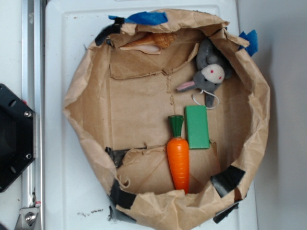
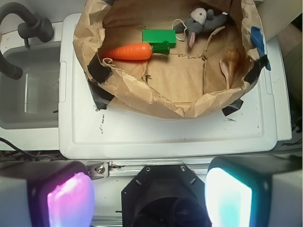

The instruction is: Grab the carrot.

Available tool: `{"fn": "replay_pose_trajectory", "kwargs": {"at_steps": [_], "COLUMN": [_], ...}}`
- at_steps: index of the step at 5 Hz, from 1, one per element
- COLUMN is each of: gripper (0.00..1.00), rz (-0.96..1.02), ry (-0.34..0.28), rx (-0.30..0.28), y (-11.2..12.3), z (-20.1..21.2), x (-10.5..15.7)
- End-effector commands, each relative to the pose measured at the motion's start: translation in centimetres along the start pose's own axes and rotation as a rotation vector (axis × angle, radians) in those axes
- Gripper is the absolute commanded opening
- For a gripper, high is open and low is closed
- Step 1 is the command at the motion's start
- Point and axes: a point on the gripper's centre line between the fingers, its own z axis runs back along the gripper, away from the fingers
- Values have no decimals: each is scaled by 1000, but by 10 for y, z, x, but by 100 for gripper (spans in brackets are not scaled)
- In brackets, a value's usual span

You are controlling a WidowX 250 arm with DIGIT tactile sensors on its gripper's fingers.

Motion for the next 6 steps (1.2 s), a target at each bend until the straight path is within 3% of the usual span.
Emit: {"fn": "replay_pose_trajectory", "kwargs": {"at_steps": [1, 2, 3, 4, 6], "gripper": [100, 100, 100, 100, 100], "rz": [0, -68, -188, -398, -898], "ry": [0, -60, -101, -131, -188], "rx": [0, -10, -55, -103, -169], "y": [0, 5, 7, 4, 2], "z": [0, -2, -9, -18, -67], "x": [0, 47, 84, 105, 110]}}
